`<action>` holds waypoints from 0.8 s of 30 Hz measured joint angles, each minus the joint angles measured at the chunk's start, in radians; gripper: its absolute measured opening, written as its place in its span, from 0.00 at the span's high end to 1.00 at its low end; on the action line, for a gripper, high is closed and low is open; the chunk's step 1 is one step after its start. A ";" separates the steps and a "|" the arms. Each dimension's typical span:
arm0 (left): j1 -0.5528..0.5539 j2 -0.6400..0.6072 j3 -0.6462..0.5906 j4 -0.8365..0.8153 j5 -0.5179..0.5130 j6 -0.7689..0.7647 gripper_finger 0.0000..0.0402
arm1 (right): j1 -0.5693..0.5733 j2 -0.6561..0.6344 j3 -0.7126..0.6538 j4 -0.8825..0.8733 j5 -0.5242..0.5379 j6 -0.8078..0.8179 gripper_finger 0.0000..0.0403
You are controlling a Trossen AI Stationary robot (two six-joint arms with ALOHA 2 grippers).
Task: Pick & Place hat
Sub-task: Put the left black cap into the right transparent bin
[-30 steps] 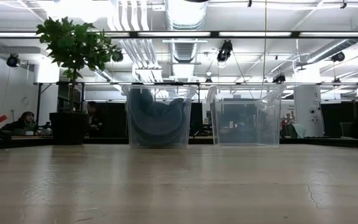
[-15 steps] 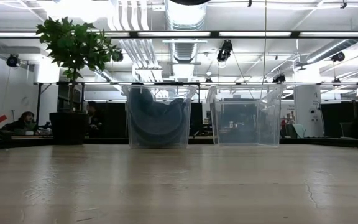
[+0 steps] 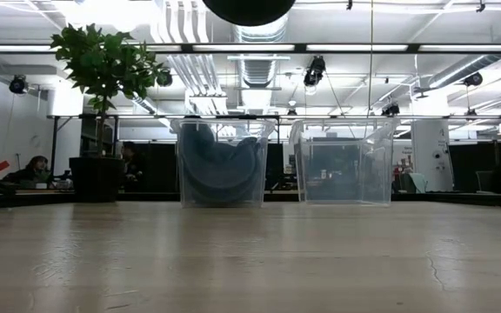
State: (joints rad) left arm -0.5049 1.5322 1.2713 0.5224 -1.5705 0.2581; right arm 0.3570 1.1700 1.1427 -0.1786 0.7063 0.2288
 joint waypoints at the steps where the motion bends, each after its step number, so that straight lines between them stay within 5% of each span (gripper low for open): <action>1: 0.000 0.000 0.000 -0.001 0.010 -0.012 0.99 | -0.001 0.001 0.000 0.001 0.001 0.000 0.51; 17: 0.004 0.000 0.001 0.000 0.144 -0.147 0.99 | -0.073 0.028 -0.007 0.013 0.008 0.006 0.54; 24: 0.005 0.000 0.000 0.000 0.172 -0.148 0.99 | -0.076 0.029 -0.007 0.012 -0.009 0.031 0.82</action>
State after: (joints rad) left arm -0.5003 1.5322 1.2713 0.5220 -1.3980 0.1097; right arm 0.2810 1.1992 1.1355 -0.1661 0.6974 0.2600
